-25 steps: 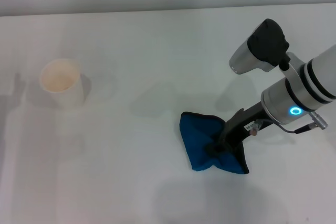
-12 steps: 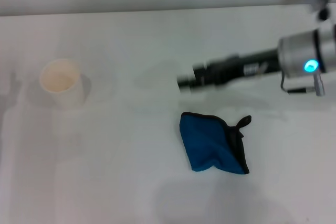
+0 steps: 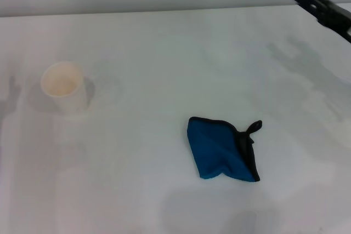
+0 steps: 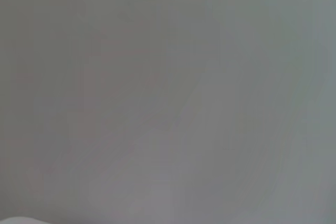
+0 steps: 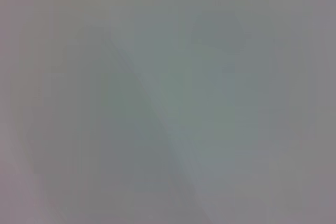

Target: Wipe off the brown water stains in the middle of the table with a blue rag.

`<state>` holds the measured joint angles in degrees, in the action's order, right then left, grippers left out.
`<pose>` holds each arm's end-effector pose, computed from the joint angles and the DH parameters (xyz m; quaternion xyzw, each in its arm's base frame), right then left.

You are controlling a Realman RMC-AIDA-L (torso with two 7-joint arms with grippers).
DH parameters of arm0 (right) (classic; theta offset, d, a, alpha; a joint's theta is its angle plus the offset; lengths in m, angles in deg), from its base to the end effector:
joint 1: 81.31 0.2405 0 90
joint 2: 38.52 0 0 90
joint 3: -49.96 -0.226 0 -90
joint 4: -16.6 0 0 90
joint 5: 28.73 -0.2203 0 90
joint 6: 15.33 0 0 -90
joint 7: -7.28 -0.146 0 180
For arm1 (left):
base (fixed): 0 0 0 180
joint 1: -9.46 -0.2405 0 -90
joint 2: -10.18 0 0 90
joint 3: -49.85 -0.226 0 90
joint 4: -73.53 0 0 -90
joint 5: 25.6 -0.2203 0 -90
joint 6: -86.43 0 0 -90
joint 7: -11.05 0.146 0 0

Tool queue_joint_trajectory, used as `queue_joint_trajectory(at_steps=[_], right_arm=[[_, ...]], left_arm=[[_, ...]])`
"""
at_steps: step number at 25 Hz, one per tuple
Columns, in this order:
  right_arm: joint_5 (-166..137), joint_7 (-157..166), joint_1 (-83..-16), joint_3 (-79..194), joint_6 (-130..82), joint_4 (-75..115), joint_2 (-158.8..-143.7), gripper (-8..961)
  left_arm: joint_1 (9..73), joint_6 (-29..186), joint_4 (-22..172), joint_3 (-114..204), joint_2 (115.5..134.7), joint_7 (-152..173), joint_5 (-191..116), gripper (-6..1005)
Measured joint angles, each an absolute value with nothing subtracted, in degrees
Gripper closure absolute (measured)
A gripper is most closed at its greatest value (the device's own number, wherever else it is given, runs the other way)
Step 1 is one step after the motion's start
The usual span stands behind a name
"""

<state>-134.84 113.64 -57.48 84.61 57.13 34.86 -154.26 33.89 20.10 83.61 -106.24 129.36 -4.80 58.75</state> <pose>0.3200 0.3359 0.0587 -0.6975 0.4051 0.4470 0.3867 -0.3343 0.3130 -0.0047 -0.6076 -0.3544 -0.3396 0.6244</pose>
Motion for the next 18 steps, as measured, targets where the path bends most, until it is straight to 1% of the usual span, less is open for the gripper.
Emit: queue_joint_trajectory(at_steps=[3, 7, 18], right_arm=[[-140.3, 133.5, -57.8, 80.4, 54.2, 25.7, -154.12, 85], [-146.1, 151.2, -57.7, 73.1, 45.5, 16.4, -154.39, 86], [-146.5, 152.6, -55.8, 68.1, 41.8, 13.4, -154.34, 90]], left_arm=[[33.9, 20.3, 83.6, -106.2, 129.47, -4.8, 58.8, 123], [34.0, 20.5, 83.7, -106.2, 129.47, -5.1, 58.8, 123], [33.8, 21.7, 83.7, -106.6, 129.3, -5.2, 58.1, 123]])
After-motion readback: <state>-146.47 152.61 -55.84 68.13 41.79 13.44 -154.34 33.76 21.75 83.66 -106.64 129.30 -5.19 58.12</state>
